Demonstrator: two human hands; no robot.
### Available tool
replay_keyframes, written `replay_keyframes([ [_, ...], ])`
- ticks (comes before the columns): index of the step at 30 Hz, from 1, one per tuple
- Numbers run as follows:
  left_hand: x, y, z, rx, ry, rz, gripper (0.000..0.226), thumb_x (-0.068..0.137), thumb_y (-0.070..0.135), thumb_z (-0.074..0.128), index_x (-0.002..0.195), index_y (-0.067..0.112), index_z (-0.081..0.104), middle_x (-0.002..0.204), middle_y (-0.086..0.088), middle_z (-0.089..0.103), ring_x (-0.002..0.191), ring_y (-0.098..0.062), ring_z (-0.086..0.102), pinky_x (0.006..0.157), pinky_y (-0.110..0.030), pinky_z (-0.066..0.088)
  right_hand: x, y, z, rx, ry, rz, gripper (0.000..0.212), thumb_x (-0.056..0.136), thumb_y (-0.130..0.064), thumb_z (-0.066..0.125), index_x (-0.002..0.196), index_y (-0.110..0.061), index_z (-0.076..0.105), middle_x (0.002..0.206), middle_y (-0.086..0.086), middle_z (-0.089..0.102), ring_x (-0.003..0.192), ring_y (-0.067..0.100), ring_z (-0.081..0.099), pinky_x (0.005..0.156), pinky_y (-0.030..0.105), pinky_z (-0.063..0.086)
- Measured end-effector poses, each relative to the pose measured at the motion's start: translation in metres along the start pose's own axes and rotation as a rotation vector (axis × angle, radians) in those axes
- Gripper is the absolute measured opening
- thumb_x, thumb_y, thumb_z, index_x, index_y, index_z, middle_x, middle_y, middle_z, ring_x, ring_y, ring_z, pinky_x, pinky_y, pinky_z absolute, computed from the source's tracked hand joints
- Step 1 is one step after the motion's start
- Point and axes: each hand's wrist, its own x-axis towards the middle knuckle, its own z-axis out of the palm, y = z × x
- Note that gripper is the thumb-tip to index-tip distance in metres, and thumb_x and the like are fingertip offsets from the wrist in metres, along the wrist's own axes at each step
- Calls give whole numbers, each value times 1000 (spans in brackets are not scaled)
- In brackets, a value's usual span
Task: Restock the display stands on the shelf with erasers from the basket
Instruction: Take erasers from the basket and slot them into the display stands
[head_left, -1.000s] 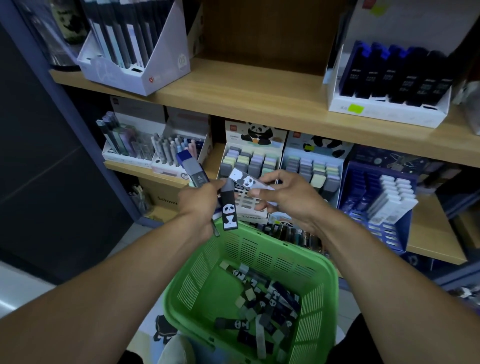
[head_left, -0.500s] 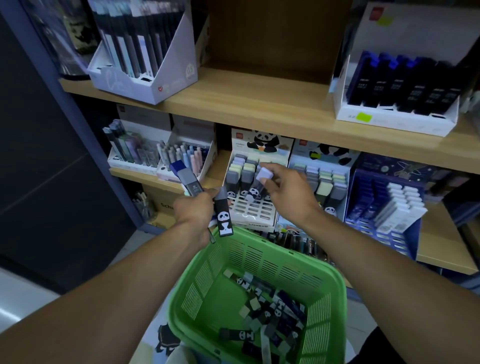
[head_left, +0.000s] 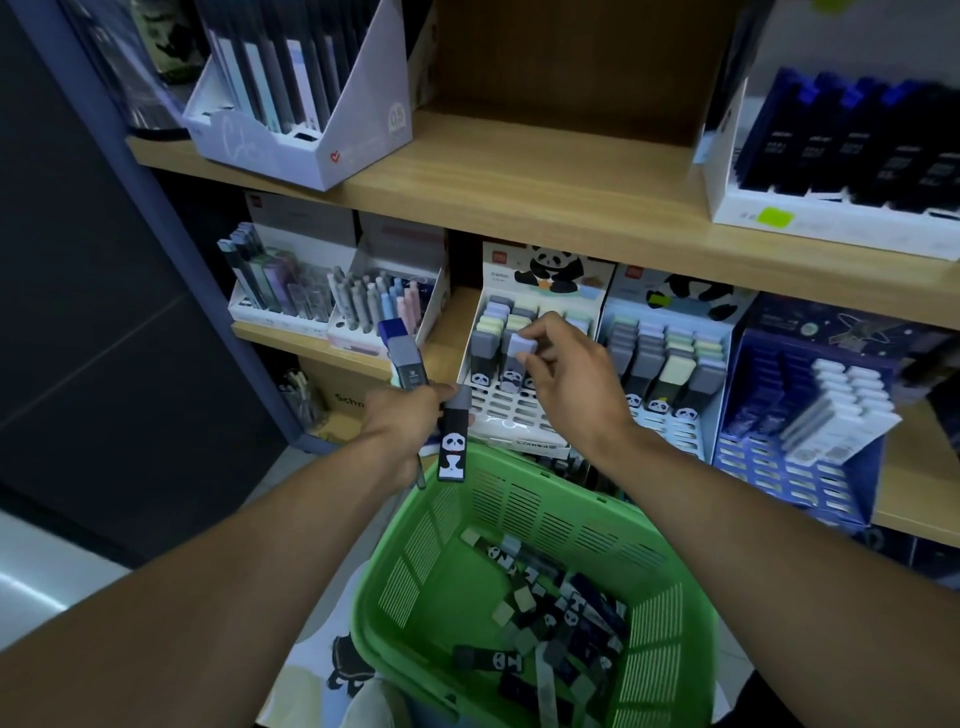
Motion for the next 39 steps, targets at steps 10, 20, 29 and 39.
replay_keyframes([
  [10,-8,-4,11,36,-59,-8,17,88,7,73,100,0,64,87,-17,75,66,-27,75,61,-36,62,3,1,4,2,27,-53,7,101,-16,56,105,-21,59,102,-7,67,85,10,63,68,27,50],
  [20,-10,-5,9,42,-66,-10,21,88,7,74,103,-3,62,91,-20,75,71,-31,75,68,-41,63,6,2,2,41,26,-12,6,100,-18,58,104,-22,60,95,-7,69,83,12,65,71,34,56],
  [29,-12,-4,11,42,-76,-16,21,87,6,74,102,-2,62,87,-20,75,68,-31,75,62,-37,62,9,3,5,6,45,-27,4,98,-17,61,96,-20,61,96,-5,70,82,12,66,74,38,57],
  [39,-11,-4,10,66,-95,-23,23,87,9,75,105,0,62,87,-19,76,72,-31,76,64,-39,62,13,1,-4,-115,86,0,15,95,-23,68,106,-18,77,95,0,72,81,13,63,81,29,54],
])
